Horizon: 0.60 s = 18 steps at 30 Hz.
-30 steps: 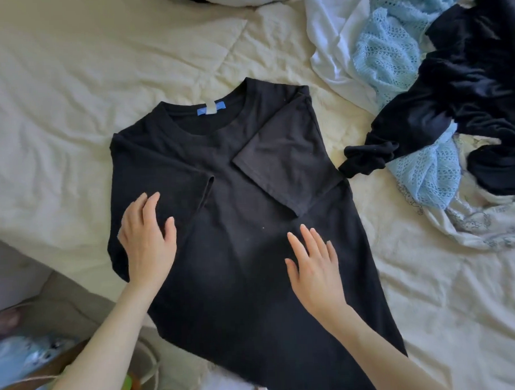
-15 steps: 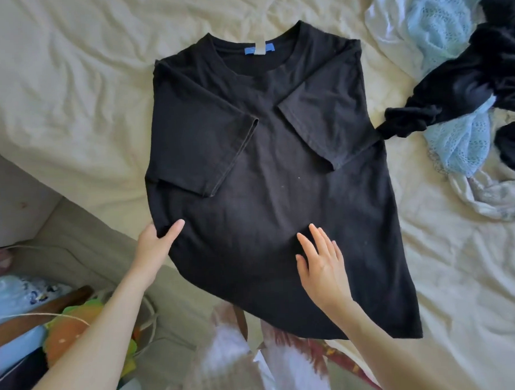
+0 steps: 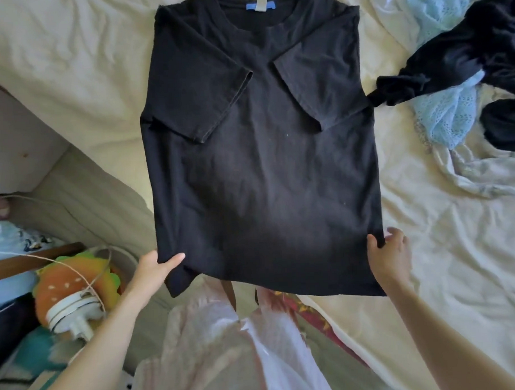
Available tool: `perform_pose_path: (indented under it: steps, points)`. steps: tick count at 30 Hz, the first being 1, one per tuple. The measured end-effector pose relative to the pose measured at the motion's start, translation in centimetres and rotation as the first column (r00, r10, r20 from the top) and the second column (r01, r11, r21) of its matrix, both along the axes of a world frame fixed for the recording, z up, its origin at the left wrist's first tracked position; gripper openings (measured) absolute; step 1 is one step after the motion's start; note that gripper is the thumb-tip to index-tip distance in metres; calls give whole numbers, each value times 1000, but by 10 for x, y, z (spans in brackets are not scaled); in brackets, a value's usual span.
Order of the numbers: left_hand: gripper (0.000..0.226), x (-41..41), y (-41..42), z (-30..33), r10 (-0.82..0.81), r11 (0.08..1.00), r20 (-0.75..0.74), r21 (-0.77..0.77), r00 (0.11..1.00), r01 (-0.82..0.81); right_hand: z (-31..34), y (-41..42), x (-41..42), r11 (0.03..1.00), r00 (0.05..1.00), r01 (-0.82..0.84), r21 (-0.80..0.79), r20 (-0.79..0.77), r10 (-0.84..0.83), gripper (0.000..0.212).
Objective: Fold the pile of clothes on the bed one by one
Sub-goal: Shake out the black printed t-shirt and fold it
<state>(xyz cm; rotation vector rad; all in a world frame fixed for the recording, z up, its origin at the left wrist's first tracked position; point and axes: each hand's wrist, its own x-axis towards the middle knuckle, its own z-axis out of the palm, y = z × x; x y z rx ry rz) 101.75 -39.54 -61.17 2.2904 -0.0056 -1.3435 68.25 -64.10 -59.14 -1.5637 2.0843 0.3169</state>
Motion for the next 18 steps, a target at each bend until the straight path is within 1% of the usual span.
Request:
perform_pose_path:
  steps: [2,5,7,10,11,13,15,17,18]
  points:
    - [14,-10,19,4,62,998,-10,20,998,-62,-1,1,-16,991,990,103,83,84,-110,30]
    - [10,-28,41,11,68,997,-18,24,998,-68,-2,8,-31,970,971,161,181,145,-189,29]
    - [17,-41,48,15,47,998,34,29,998,-48,-3,12,-40,946,946,210,245,193,-260,30]
    - [22,-55,54,23,128,991,165,22,978,-134,1,22,-53,873,884,299,385,234,-405,29]
    - [23,-58,56,27,168,985,173,4,970,-171,3,27,-56,843,851,344,414,242,-466,30]
    - [19,-61,60,34,256,966,103,-57,961,-251,7,36,-64,772,758,441,458,270,-593,30]
    - [18,-64,64,43,305,947,-5,-101,952,-304,11,44,-73,683,617,514,518,330,-715,23]
    - [20,-66,68,52,358,925,-58,-115,932,-362,18,52,-79,608,469,552,571,390,-792,19]
    - [23,-67,71,57,399,905,-67,-129,914,-405,21,56,-82,590,420,564,578,414,-808,19]
